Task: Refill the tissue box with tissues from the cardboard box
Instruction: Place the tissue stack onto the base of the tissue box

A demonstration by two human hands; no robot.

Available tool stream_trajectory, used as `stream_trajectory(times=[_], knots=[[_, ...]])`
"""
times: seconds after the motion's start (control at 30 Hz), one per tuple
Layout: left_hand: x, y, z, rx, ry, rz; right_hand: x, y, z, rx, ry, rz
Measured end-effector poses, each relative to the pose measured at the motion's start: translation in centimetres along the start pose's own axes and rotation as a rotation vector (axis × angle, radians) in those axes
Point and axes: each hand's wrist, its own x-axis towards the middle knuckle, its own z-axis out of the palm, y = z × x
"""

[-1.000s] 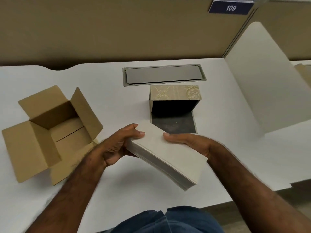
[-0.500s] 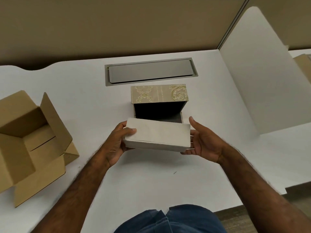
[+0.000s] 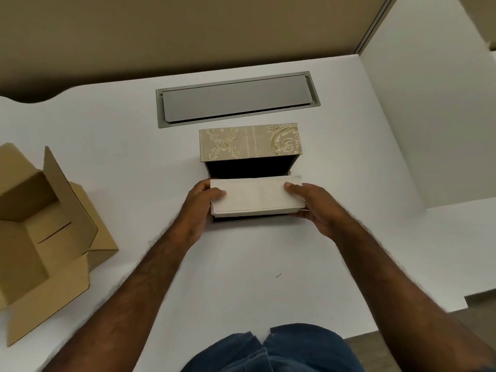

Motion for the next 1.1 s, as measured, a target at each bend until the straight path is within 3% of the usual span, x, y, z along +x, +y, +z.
stream_trajectory(times=[0.23, 0.6, 0.73, 1.1], knots=[[0.5, -0.1, 0.3, 0.035, 0.035, 0.026, 0.6, -0.1, 0.2, -0.016, 0.032, 0.002], [-0.8, 0.3, -0.2, 0.097, 0.110, 0.048, -0.1, -0.4, 0.4, -0.278, 0.142, -0.137], [-1.7, -0.2, -0.5, 0.129, 0.095, -0.023, -0.7, 0.1, 0.5, -0.289, 0.167, -0.215], [-2.3, -0.3, 0.3, 0.106, 0.065, -0.087, -1.9, 1.8, 2.7, -0.119, 0.068, -0.199]])
